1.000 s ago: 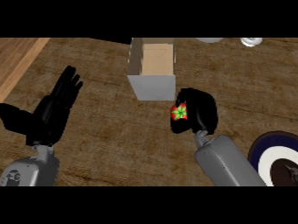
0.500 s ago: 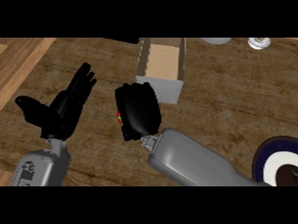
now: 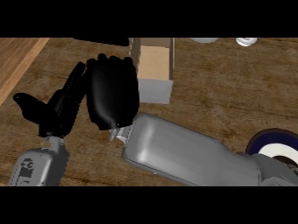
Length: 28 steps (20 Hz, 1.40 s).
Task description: Pick the tomato from the plate and place it in the cardboard box
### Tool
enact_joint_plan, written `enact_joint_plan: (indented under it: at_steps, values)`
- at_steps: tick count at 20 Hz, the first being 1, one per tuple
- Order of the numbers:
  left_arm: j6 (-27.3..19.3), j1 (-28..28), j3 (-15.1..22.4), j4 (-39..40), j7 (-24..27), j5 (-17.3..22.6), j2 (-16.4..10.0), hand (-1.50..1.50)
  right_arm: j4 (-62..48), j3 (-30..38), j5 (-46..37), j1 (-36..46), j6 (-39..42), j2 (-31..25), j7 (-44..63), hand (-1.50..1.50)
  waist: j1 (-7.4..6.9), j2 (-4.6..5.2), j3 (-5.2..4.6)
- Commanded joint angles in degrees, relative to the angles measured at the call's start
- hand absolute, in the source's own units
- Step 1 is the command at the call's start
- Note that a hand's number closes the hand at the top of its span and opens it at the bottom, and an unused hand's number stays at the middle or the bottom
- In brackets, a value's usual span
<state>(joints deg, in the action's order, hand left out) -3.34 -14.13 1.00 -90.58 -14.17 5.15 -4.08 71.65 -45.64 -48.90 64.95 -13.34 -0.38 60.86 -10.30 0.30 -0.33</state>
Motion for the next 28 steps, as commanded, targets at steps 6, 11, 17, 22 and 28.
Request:
enact_joint_plan:
  at_steps: [6, 11, 17, 22, 28]
  values:
    - [-0.23, 1.80, -2.21, -0.61, 0.06, 0.46, -1.50, 0.00, -9.98, 1.99, 4.82, 10.73, -5.75, 0.35, 12.07, 1.50, 2.77, 0.30, 0.07]
    - [-0.71, 2.51, -2.32, 1.48, 3.31, 0.34, -0.01, 0.00, -15.14, 1.50, 7.06, 13.12, -8.61, 0.35, 12.92, 1.50, 4.16, 0.52, 0.05]
    - [-1.72, 3.15, -3.31, -0.03, 2.77, 0.11, -0.48, 0.00, -25.26, 1.14, 5.20, 17.52, -8.13, 0.35, 10.72, 1.50, 5.80, 0.33, 0.14]
    - [-1.14, 3.56, -2.98, -1.34, 1.81, 0.13, -1.02, 0.00, -33.06, -1.09, 5.99, 14.04, -11.46, 0.36, 5.22, 1.50, 6.08, 0.53, 0.19]
    - [0.46, 6.40, -3.15, -5.49, 0.48, 1.58, -2.11, 0.00, -42.64, -0.05, 10.48, 12.90, -4.85, 0.37, -3.86, 1.50, 5.43, 0.65, 0.21]
